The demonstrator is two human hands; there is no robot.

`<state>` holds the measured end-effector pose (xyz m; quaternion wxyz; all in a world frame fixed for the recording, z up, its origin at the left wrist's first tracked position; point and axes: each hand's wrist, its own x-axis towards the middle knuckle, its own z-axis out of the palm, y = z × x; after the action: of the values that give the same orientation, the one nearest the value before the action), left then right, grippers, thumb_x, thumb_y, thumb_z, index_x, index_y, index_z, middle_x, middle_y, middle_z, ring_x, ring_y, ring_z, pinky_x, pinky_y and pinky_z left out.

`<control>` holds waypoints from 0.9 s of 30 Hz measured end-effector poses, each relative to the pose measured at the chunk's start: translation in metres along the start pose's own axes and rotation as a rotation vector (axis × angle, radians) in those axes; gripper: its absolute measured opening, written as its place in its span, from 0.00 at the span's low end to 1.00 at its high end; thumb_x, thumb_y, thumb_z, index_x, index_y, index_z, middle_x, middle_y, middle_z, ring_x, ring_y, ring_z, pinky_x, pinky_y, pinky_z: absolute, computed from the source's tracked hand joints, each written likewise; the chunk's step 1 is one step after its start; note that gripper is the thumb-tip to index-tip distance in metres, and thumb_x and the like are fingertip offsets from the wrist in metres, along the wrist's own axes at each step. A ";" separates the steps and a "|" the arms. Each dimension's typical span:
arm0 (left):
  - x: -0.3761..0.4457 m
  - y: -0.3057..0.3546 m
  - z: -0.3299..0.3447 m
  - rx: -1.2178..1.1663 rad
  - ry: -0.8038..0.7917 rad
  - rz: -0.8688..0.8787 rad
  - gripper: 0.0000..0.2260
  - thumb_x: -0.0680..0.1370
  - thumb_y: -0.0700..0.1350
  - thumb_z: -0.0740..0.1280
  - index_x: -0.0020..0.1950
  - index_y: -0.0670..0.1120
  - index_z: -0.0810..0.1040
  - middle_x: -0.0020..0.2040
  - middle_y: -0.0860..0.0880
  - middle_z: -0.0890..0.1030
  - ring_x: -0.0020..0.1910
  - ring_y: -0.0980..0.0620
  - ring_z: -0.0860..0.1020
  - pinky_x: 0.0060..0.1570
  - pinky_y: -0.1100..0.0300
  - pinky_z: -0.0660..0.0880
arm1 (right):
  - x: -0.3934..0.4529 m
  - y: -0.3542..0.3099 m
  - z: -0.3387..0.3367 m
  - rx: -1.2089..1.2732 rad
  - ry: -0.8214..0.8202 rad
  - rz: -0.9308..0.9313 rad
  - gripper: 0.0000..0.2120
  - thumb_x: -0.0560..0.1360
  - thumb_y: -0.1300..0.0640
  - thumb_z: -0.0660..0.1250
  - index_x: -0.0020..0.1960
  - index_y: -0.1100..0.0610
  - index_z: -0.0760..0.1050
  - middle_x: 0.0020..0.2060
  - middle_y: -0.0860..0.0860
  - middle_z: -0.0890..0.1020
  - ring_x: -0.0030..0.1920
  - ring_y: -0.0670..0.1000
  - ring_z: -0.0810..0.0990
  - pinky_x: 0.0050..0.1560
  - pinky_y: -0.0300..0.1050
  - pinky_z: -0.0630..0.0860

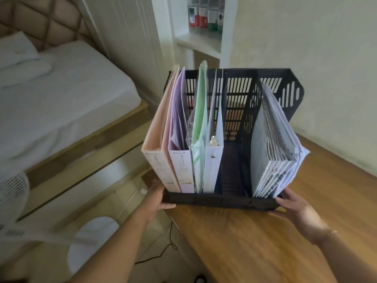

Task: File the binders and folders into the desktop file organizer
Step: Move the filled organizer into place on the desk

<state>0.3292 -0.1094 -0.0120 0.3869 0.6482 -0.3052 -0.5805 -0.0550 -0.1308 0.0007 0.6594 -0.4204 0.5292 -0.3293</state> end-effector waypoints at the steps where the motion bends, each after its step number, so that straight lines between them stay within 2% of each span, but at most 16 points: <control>1: -0.008 -0.006 0.005 -0.016 0.061 0.050 0.19 0.77 0.63 0.61 0.65 0.58 0.72 0.66 0.50 0.75 0.64 0.47 0.75 0.47 0.48 0.82 | -0.005 0.000 0.003 -0.073 0.026 -0.020 0.27 0.73 0.46 0.68 0.71 0.44 0.68 0.66 0.45 0.77 0.63 0.49 0.78 0.61 0.60 0.75; 3: -0.029 -0.024 0.016 0.083 0.251 0.212 0.17 0.79 0.60 0.58 0.66 0.57 0.71 0.60 0.52 0.79 0.60 0.49 0.78 0.51 0.50 0.81 | -0.018 0.005 0.012 -0.358 0.129 -0.036 0.36 0.69 0.30 0.65 0.73 0.44 0.65 0.65 0.40 0.75 0.63 0.47 0.76 0.61 0.51 0.73; 4: -0.039 -0.034 0.022 0.232 0.332 0.300 0.17 0.80 0.59 0.57 0.67 0.57 0.70 0.59 0.54 0.79 0.59 0.52 0.78 0.53 0.50 0.81 | -0.026 0.010 0.019 -0.557 0.204 -0.048 0.38 0.70 0.27 0.60 0.73 0.46 0.63 0.62 0.41 0.77 0.61 0.49 0.77 0.59 0.50 0.73; 5: -0.046 -0.043 0.028 0.401 0.386 0.366 0.18 0.79 0.59 0.59 0.68 0.57 0.69 0.57 0.56 0.79 0.57 0.56 0.78 0.52 0.51 0.81 | -0.033 0.017 0.025 -0.759 0.277 -0.089 0.37 0.70 0.27 0.57 0.72 0.47 0.63 0.57 0.43 0.79 0.58 0.53 0.79 0.56 0.50 0.73; 6: -0.050 -0.050 0.034 0.542 0.429 0.404 0.19 0.77 0.61 0.62 0.67 0.57 0.69 0.56 0.58 0.79 0.55 0.58 0.78 0.50 0.52 0.81 | -0.037 0.026 0.029 -0.929 0.339 -0.141 0.35 0.71 0.30 0.58 0.70 0.49 0.63 0.55 0.45 0.82 0.56 0.56 0.81 0.55 0.52 0.74; 8: -0.050 -0.057 0.040 0.692 0.524 0.398 0.24 0.73 0.64 0.67 0.66 0.57 0.70 0.55 0.59 0.80 0.52 0.59 0.78 0.44 0.58 0.80 | -0.039 0.041 0.036 -1.082 0.418 -0.210 0.34 0.73 0.38 0.66 0.71 0.54 0.61 0.55 0.47 0.83 0.57 0.59 0.80 0.62 0.58 0.69; 11: -0.046 -0.051 0.046 0.766 0.643 0.366 0.29 0.69 0.66 0.71 0.64 0.54 0.73 0.51 0.57 0.82 0.46 0.58 0.80 0.37 0.63 0.76 | -0.032 0.056 0.038 -1.113 0.537 -0.205 0.34 0.71 0.43 0.72 0.69 0.57 0.63 0.54 0.49 0.84 0.60 0.59 0.78 0.68 0.63 0.61; 15: -0.043 -0.047 0.050 0.754 0.718 0.368 0.27 0.67 0.67 0.71 0.60 0.55 0.73 0.45 0.58 0.84 0.37 0.59 0.80 0.34 0.56 0.79 | -0.022 0.063 0.041 -1.202 0.611 -0.205 0.33 0.71 0.39 0.68 0.66 0.56 0.61 0.53 0.50 0.84 0.65 0.56 0.74 0.70 0.64 0.52; 19: -0.041 -0.049 0.052 0.733 0.738 0.356 0.27 0.67 0.67 0.71 0.60 0.55 0.73 0.46 0.57 0.85 0.38 0.58 0.82 0.36 0.55 0.81 | -0.018 0.055 0.047 -1.165 0.695 -0.214 0.24 0.72 0.43 0.70 0.55 0.55 0.62 0.41 0.55 0.84 0.57 0.57 0.80 0.69 0.67 0.56; 22: -0.042 -0.047 0.053 0.723 0.742 0.354 0.27 0.67 0.67 0.71 0.60 0.55 0.74 0.46 0.57 0.85 0.37 0.59 0.81 0.32 0.60 0.78 | -0.015 0.049 0.049 -1.102 0.703 -0.207 0.23 0.73 0.45 0.69 0.46 0.49 0.53 0.34 0.53 0.82 0.51 0.58 0.82 0.69 0.68 0.57; 24: -0.043 -0.042 0.056 0.713 0.754 0.337 0.26 0.67 0.66 0.71 0.59 0.54 0.74 0.46 0.57 0.85 0.36 0.58 0.80 0.31 0.63 0.74 | -0.014 0.048 0.049 -1.094 0.703 -0.221 0.25 0.74 0.46 0.69 0.45 0.47 0.50 0.32 0.53 0.81 0.49 0.58 0.82 0.69 0.68 0.58; 27: -0.041 -0.034 0.062 0.692 0.754 0.317 0.25 0.68 0.64 0.72 0.60 0.54 0.74 0.49 0.56 0.85 0.40 0.55 0.82 0.30 0.65 0.68 | -0.012 0.044 0.052 -1.084 0.708 -0.227 0.24 0.73 0.47 0.70 0.46 0.48 0.51 0.33 0.54 0.82 0.48 0.59 0.83 0.69 0.69 0.59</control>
<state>0.2602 -0.0666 -0.0214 0.3161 0.8475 -0.4127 -0.1073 -0.0078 -0.0907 -0.0300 0.1013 -0.6125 0.7575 -0.2019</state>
